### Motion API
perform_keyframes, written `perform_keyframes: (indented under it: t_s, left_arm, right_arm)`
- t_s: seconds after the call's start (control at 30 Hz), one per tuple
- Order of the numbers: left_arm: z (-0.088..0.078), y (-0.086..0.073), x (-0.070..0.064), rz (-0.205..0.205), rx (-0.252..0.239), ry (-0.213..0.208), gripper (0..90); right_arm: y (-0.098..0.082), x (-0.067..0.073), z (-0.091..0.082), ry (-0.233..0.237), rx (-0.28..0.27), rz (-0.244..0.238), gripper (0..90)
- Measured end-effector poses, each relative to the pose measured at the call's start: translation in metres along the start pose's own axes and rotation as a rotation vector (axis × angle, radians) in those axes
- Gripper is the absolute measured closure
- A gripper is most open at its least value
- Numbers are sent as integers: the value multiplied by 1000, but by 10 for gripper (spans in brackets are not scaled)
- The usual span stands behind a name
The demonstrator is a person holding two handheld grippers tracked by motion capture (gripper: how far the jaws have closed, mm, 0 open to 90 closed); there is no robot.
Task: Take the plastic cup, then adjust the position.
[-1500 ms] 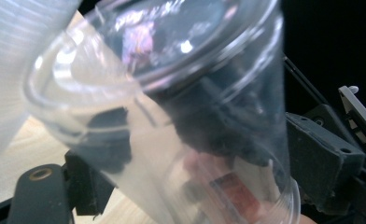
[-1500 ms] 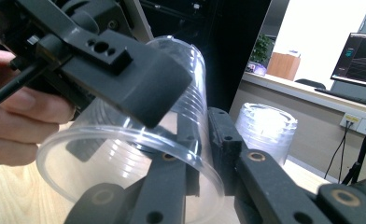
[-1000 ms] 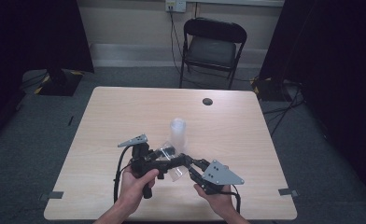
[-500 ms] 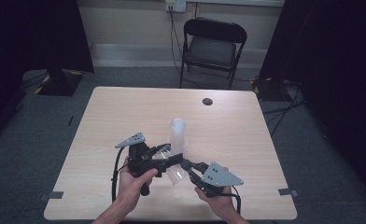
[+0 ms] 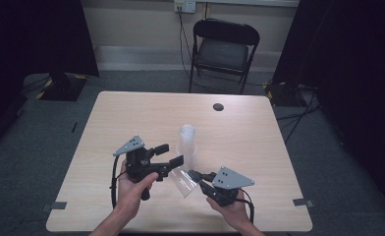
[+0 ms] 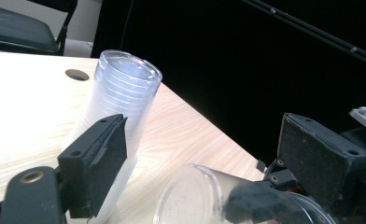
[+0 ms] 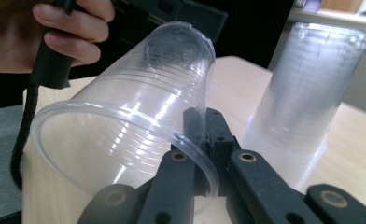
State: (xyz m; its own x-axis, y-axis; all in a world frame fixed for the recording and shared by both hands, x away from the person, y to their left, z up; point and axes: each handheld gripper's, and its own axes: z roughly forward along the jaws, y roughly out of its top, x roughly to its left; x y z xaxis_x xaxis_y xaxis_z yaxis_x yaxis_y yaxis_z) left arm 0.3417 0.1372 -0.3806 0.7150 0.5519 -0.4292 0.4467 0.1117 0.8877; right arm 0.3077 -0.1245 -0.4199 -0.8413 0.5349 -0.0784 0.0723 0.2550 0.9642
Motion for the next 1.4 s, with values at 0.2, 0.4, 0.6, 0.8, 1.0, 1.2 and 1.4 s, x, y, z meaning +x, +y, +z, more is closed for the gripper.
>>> perform_keyframes:
  t_s: [0.2,0.4,0.6,0.8,1.0,1.2,1.4]
  left_arm:
    - [-2,-2,1,60,4,75,191]
    - [2,-6,-1,122,42,90,225]
    - [8,-10,-6,203,114,97,165]
    - [9,-11,-7,282,153,64,171]
    - [14,-16,-7,373,214,56,173]
    - [18,-20,-8,403,246,39,176]
    - [19,-24,-6,410,270,36,176]
  right_arm:
    - [0,-13,-1,53,50,77,882]
    - [1,-24,1,84,106,153,892]
    - [-3,-32,0,98,180,186,896]
    - [-6,-43,-6,118,235,224,895]
    - [-6,-53,-9,131,283,260,897]
    - [-5,-54,-8,159,339,259,899]
    - [-6,-55,-8,171,351,257,899]
